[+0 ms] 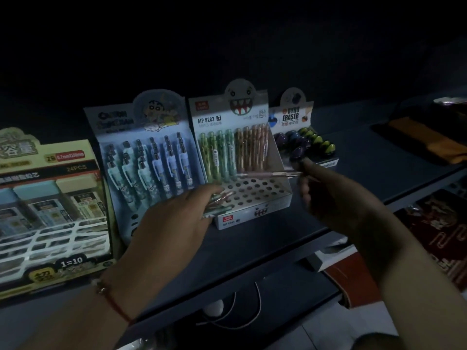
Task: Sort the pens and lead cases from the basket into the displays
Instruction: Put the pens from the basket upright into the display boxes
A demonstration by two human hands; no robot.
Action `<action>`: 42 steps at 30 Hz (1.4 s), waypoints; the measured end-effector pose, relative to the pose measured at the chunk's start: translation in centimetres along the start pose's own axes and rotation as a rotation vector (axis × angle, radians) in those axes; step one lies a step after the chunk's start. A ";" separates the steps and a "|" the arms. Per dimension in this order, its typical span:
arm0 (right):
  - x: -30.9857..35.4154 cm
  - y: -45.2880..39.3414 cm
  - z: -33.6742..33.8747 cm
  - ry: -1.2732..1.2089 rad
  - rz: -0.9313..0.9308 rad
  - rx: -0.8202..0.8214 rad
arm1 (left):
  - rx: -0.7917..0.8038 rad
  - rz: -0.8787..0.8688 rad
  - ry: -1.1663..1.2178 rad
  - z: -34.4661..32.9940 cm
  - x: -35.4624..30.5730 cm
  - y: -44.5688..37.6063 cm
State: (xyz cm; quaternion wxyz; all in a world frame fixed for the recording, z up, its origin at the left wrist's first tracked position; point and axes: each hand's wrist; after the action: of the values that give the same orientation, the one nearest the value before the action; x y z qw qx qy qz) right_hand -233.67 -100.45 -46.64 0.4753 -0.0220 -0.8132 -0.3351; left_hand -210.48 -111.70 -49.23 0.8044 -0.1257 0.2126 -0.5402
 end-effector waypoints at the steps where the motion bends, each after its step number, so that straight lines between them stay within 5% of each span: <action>1: 0.0 0.1 0.0 -0.018 -0.002 0.007 | 0.014 0.006 0.003 -0.1 -0.1 0.0; 8: 0.2 0.0 0.4 -0.076 0.197 0.096 | 0.070 -0.004 0.019 -0.7 -0.6 0.2; 14: -1.0 -1.4 -0.6 0.219 0.594 -0.295 | 0.099 -0.025 0.034 -1.0 -1.1 0.2; 20: -1.4 -2.7 -2.2 0.319 0.805 -0.358 | 0.094 -0.048 0.018 -1.1 -1.5 0.1; 42: -2.1 -7.4 -5.7 0.521 0.889 -0.369 | 0.080 -0.062 0.032 -1.8 -1.0 0.2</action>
State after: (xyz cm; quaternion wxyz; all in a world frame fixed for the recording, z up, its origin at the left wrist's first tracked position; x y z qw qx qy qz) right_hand -230.84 -108.81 -50.34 0.7450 -0.3628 -0.5087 -0.2336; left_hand -211.52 -110.65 -50.71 0.7881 -0.0913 0.2000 -0.5749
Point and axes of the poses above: each hand's wrist, its own y-axis away from the middle knuckle, its own z-axis out of the back of the hand, x = y × z, and after that the axes turned 14 degrees about -z, right-handed
